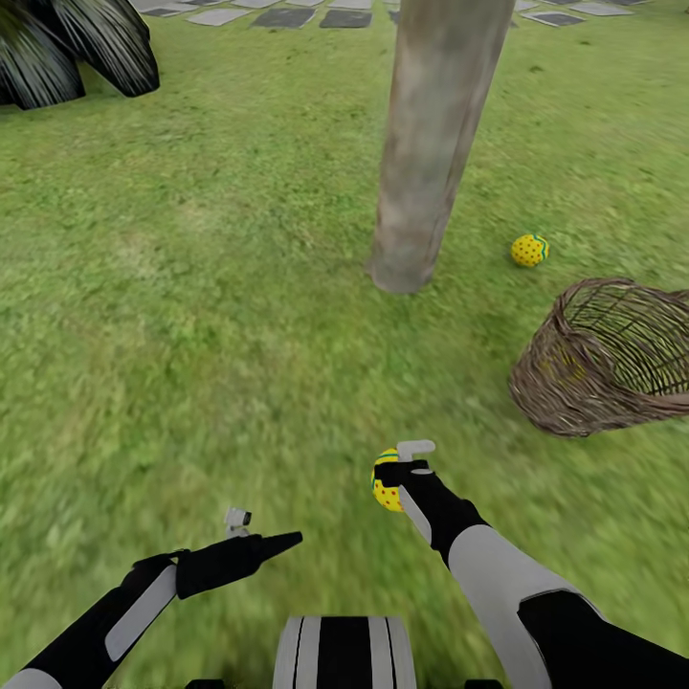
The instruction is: Take the three Easter eggs out of the wicker basket on the lawn in the garden, then place them on the lawn next to a single tree (choose any tree) so that all three eggs are next to the same tree and none are left in the basket.
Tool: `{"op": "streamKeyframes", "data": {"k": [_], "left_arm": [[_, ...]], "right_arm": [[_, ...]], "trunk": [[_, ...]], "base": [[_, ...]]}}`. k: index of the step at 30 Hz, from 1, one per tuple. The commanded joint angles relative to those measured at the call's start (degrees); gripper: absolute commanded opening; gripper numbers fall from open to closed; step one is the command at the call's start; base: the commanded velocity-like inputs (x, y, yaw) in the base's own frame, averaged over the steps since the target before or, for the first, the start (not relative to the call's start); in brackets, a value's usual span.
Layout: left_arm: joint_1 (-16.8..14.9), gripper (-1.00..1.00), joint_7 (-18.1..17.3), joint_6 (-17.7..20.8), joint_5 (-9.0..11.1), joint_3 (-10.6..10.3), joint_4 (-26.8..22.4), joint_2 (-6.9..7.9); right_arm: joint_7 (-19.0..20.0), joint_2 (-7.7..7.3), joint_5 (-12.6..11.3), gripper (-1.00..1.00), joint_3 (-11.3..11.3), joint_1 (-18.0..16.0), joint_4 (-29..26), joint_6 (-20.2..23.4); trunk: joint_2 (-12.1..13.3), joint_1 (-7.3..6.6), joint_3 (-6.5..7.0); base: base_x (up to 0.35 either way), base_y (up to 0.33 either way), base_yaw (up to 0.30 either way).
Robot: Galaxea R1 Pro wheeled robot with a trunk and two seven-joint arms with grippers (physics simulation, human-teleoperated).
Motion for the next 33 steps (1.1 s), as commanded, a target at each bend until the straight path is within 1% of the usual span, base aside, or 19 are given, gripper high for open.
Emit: {"op": "streamKeyframes", "data": {"k": [1,8,15,18,33], "left_arm": [[0.00,1.00,0.00,0.00,0.01,-0.06,0.00,-0.02],[0.00,1.00,0.00,0.00,0.01,-0.12,0.01,-0.02],[0.02,1.00,0.00,0.00,0.10,-0.12,0.03,0.00],[-0.02,1.00,0.00,0.00,0.10,-0.12,0.01,0.00],[-0.01,1.00,-0.07,-0.17,0.18,-0.12,0.09,0.00]], "right_arm": [[-0.01,0.00,0.01,-1.00,0.03,0.00,0.00,-0.02],[-0.01,0.00,0.02,-1.00,0.04,0.00,0.00,-0.12],[0.02,0.00,0.02,-1.00,0.01,0.00,0.00,-0.28],[0.02,0.00,0.02,-1.00,0.00,0.00,-0.04,-0.30],[0.02,0.00,0.02,-1.00,0.00,0.00,-0.09,-0.26]], "trunk": [[-0.02,0.02,-0.23],[-0.11,0.20,-1.78],[-0.11,0.20,-1.78],[-0.15,0.28,-2.44],[-0.15,0.28,-2.44]], "base": [[0.000,0.000,0.000],[0.000,0.000,0.000],[0.000,0.000,0.000],[0.000,0.000,0.000],[0.000,0.000,0.000]]}}
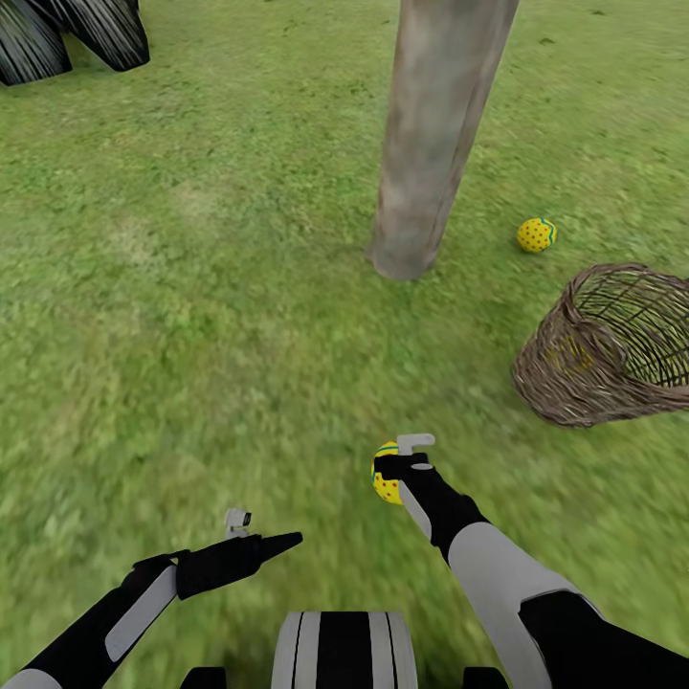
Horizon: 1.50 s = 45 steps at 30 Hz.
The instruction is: Take the three Easter eggs out of the wicker basket on the lawn in the garden, then place them on the lawn next to a single tree (choose any tree) so that all three eggs are next to the same tree and none are left in the basket.
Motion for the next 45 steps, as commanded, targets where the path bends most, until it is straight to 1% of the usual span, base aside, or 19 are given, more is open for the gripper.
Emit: {"op": "streamKeyframes", "data": {"k": [1,4,8,9,24,27,35,45], "left_arm": [[0.00,1.00,-0.01,0.00,0.00,-0.01,0.00,0.00],[-0.02,1.00,0.00,0.00,0.00,-0.01,0.00,0.00],[0.00,1.00,0.01,0.00,0.00,-0.01,0.00,0.00],[0.01,1.00,0.02,0.00,0.00,-0.01,0.00,0.00],[0.01,1.00,0.07,0.00,0.09,-0.01,0.10,0.01],[0.02,1.00,0.00,0.00,0.02,-0.01,1.39,0.00],[-0.01,1.00,-0.01,-0.03,0.09,-0.01,1.64,0.00],[0.01,1.00,0.07,0.00,0.09,-0.01,1.59,0.00]], "right_arm": [[0.16,0.00,-0.30,-1.00,-0.02,0.06,1.95,-0.04],[-0.06,0.00,-0.30,-1.00,-0.02,0.06,-0.53,0.68],[-0.10,0.00,-0.30,-1.00,0.06,0.06,-0.98,1.02],[-0.10,0.00,-0.31,1.00,0.06,0.06,-0.99,1.03],[-0.11,0.00,-0.30,1.00,0.07,0.06,-1.06,0.95],[-0.10,0.00,-0.30,1.00,0.07,0.06,-1.08,0.95],[-0.10,0.00,-0.30,1.00,0.07,0.06,-1.08,0.95],[-0.10,0.00,-0.30,1.00,0.24,0.06,-1.08,0.95]], "trunk": [[0.01,0.03,-0.01],[0.01,0.03,-0.01],[0.01,0.03,-0.01],[0.01,0.03,-0.01],[0.01,0.03,-0.01],[0.01,0.03,0.04],[0.01,0.03,0.63],[0.14,-0.23,3.73]], "base": [[0.000,0.000,0.000],[0.000,0.000,0.000],[0.000,0.000,0.000],[0.000,0.000,0.000],[0.000,0.000,0.000],[0.000,0.000,0.000],[0.000,0.000,0.000],[0.000,0.000,0.000]]}}
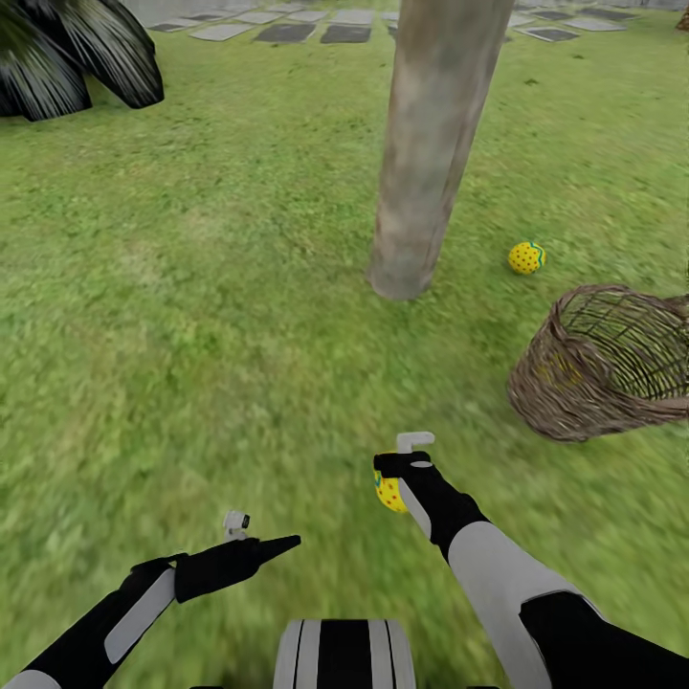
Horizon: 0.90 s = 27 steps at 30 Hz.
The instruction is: Take the three Easter eggs out of the wicker basket on the lawn in the garden, then place them on the lawn next to a single tree (choose any tree) so that all three eggs are next to the same tree and none are left in the basket.
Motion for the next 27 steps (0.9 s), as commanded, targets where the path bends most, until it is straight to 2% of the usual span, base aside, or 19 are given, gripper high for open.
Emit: {"op": "streamKeyframes", "data": {"k": [1,4,8,14,19,27], "left_arm": [[-0.01,1.00,0.00,0.00,-0.01,0.00,0.00,0.00],[0.00,1.00,0.13,0.09,-0.01,0.03,0.08,0.00],[-0.01,1.00,4.71,0.16,-0.01,0.08,0.00,0.00],[-0.02,1.00,5.34,0.26,0.22,0.80,1.13,0.44],[-0.01,1.00,5.43,0.34,0.25,2.38,2.46,0.52],[-0.02,1.00,5.73,0.35,0.25,2.63,3.27,0.64]], "right_arm": [[0.00,0.00,-0.01,1.00,0.00,0.00,0.00,0.00],[0.00,0.00,-0.01,1.00,0.00,0.00,0.00,0.00],[0.00,0.00,-0.01,1.00,0.00,0.00,0.00,0.00],[0.00,0.00,-0.01,1.00,0.03,0.00,0.01,0.00],[0.00,0.00,0.02,1.00,0.33,0.01,-0.06,0.08],[0.00,0.00,0.06,1.00,0.35,0.00,-0.09,0.09]], "trunk": [[0.02,-0.02,0.32],[0.06,-0.10,1.23],[0.11,-0.20,2.42],[0.20,-0.36,4.26],[2.21,-1.46,5.62],[5.42,-3.22,7.80]], "base": [[0.000,0.000,0.000],[0.000,0.000,0.000],[0.000,0.000,0.000],[0.000,0.000,0.000],[0.000,0.000,0.000],[0.000,0.000,0.000]]}}
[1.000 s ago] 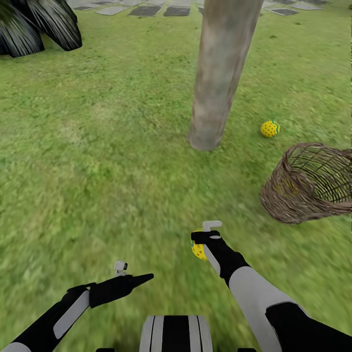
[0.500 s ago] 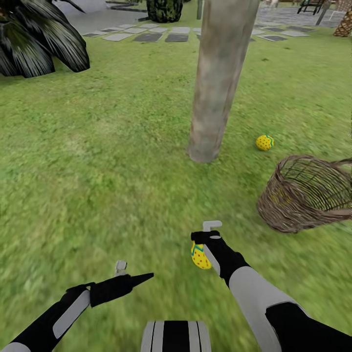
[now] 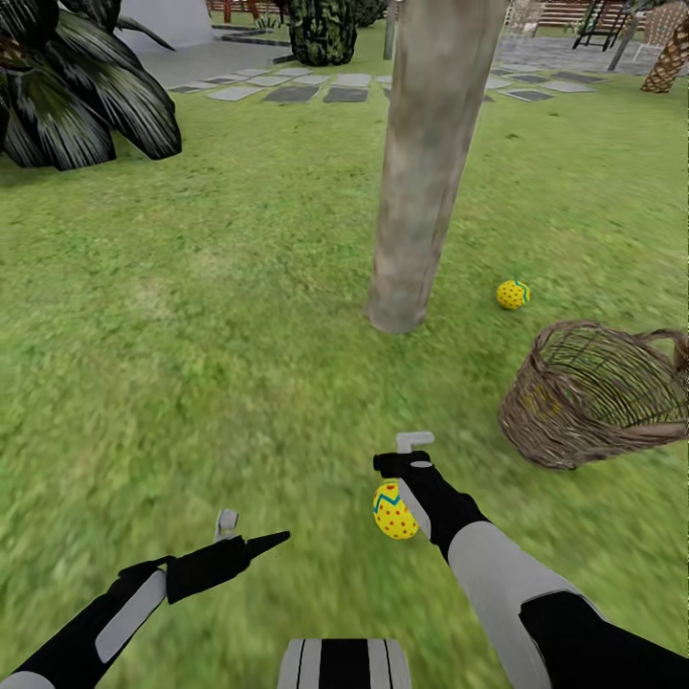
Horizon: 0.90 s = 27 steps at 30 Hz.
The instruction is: Take the three Easter eggs out of the wicker basket on the lawn in the garden, then place them on the lawn next to a single tree (choose any tree) so that all three eggs are next to the same tree and none are left in the basket.
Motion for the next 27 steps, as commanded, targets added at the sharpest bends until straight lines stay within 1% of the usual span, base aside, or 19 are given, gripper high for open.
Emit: {"op": "streamKeyframes", "data": {"k": [1,2,4,5,7,13,16,19,21,22,24,26,27], "left_arm": [[0.00,1.00,0.34,0.00,0.01,0.00,0.14,0.01],[0.00,1.00,0.90,0.00,0.04,0.05,0.32,0.02],[0.01,1.00,1.68,0.03,0.04,0.85,0.46,-0.03],[0.04,1.00,1.88,0.06,0.01,1.52,0.49,-0.05],[0.00,1.00,2.05,0.14,0.00,2.19,0.51,0.06],[-0.01,1.00,2.10,0.17,-0.01,2.44,0.51,0.18],[0.00,1.00,2.12,0.23,-0.01,2.46,0.51,0.17],[0.00,1.00,2.18,0.25,-0.01,2.46,0.51,0.16],[0.00,1.00,2.19,0.26,-0.01,2.47,0.51,0.16],[-0.01,1.00,2.19,0.26,-0.01,2.47,0.51,0.14],[0.00,1.00,2.19,0.26,-0.06,2.47,0.51,0.06],[0.01,1.00,2.54,0.26,-0.10,2.44,0.51,0.01],[0.01,1.00,3.29,0.26,-0.13,2.41,0.51,-0.01]], "right_arm": [[0.00,0.00,0.00,1.00,0.00,0.00,0.00,0.00],[0.00,0.00,0.00,1.00,0.00,0.00,-0.03,0.00],[0.00,0.00,0.00,1.00,-0.10,0.00,-1.10,0.49],[0.00,0.00,-0.04,1.00,-0.15,0.02,-2.12,1.37],[0.00,0.00,-0.07,1.00,-0.22,0.07,-3.56,3.06],[-0.04,0.00,-0.03,1.00,-0.26,0.09,-4.29,4.05],[-0.12,0.00,0.05,1.00,-0.17,0.09,-4.42,5.68],[-0.16,0.00,0.04,1.00,-0.11,0.09,-5.17,8.78],[-0.17,0.00,0.02,1.00,-0.15,0.09,-7.77,11.75],[-0.17,0.00,0.03,1.00,-0.22,0.09,-9.90,14.51],[-0.18,0.00,0.08,1.00,-0.32,0.09,-11.80,18.02],[-0.18,0.00,0.09,1.00,-0.31,0.09,-12.38,19.13],[-0.22,0.00,0.10,1.00,-0.29,0.09,-12.51,19.38]], "trunk": [[0.42,-0.22,0.28],[0.82,-0.44,0.55],[1.62,-0.88,1.10],[2.02,-1.10,1.37],[2.83,-1.54,1.92],[5.23,-2.86,3.55],[6.43,-3.52,4.37],[7.64,-4.18,5.19],[8.44,-4.62,5.74],[8.84,-4.84,6.01],[9.64,-5.27,6.56],[10.45,-5.71,7.10],[10.85,-5.93,7.37]], "base": [[0.000,0.000,0.000],[0.000,0.000,0.000],[0.000,0.000,0.000],[0.000,0.000,0.000],[0.000,0.000,0.000],[0.000,0.000,0.000],[0.000,0.000,0.000],[0.000,0.000,0.000],[0.000,0.000,0.000],[0.000,0.000,0.000],[0.000,-0.009,0.000],[-0.029,-0.074,0.000],[-0.106,-0.145,0.000]]}}
